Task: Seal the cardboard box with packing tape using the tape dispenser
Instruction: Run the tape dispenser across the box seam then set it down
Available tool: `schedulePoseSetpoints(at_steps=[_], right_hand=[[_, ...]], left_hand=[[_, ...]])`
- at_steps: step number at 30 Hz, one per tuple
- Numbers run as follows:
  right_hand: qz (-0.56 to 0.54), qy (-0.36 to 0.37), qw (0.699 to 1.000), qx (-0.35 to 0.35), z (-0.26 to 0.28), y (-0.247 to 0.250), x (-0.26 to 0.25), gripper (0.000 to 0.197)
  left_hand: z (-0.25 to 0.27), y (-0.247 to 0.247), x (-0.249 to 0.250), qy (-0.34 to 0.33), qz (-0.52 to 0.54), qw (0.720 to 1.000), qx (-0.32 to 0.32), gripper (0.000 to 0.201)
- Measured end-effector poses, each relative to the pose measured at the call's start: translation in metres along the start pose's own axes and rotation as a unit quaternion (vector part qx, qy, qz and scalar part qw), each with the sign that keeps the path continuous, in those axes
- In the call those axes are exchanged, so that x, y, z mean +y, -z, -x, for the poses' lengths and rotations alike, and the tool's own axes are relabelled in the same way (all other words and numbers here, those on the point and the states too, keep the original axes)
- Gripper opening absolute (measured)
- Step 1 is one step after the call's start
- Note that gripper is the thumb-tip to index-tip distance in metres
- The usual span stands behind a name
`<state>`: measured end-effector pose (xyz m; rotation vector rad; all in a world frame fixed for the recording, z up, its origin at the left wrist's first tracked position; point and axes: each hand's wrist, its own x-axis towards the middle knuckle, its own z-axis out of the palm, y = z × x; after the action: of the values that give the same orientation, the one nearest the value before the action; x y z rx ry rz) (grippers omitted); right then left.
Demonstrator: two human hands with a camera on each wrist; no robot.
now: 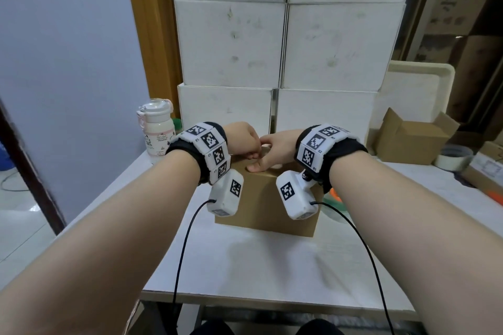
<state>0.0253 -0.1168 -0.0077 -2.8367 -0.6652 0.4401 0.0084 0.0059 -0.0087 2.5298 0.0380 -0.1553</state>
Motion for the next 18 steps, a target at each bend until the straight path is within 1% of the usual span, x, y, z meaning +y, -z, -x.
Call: schedulePoseSetpoints(at_steps=[2,5,8,10,11,13,14,18], right_hand=[[0.010,0.001,1.000,0.004,-0.003,0.002,0.006,0.066],[0.036,0.003,0.999,0.011,-0.010,0.004,0.012,0.065],[0.031,0.005,0.999,0.016,-0.018,0.005,0.018,0.054],[0.019,0.006,0.999,0.039,-0.020,0.003,0.021,0.045],[0.013,0.007,0.998,0.062,-0.022,0.001,0.023,0.041],[-0.010,0.008,0.994,0.105,-0.028,-0.004,0.027,0.040],[-0.023,0.007,0.993,0.116,-0.030,-0.006,0.030,0.041],[-0.084,0.027,0.986,0.140,-0.032,-0.005,0.046,0.043]], left_hand=[[-0.001,-0.004,-0.004,-0.020,-0.026,0.999,0.032,0.017],[-0.006,-0.009,-0.007,-0.037,-0.025,0.998,0.054,0.024],[-0.013,-0.017,-0.006,-0.052,-0.016,0.995,0.080,0.027],[-0.019,-0.027,-0.005,-0.048,-0.001,0.993,0.106,0.028],[-0.024,-0.032,-0.005,-0.044,-0.013,0.991,0.122,0.030],[-0.030,-0.044,-0.004,-0.045,-0.092,0.985,0.137,0.040],[-0.032,-0.049,-0.004,-0.052,-0.126,0.980,0.143,0.045],[-0.037,-0.057,-0.008,-0.073,-0.162,0.971,0.161,0.052]])
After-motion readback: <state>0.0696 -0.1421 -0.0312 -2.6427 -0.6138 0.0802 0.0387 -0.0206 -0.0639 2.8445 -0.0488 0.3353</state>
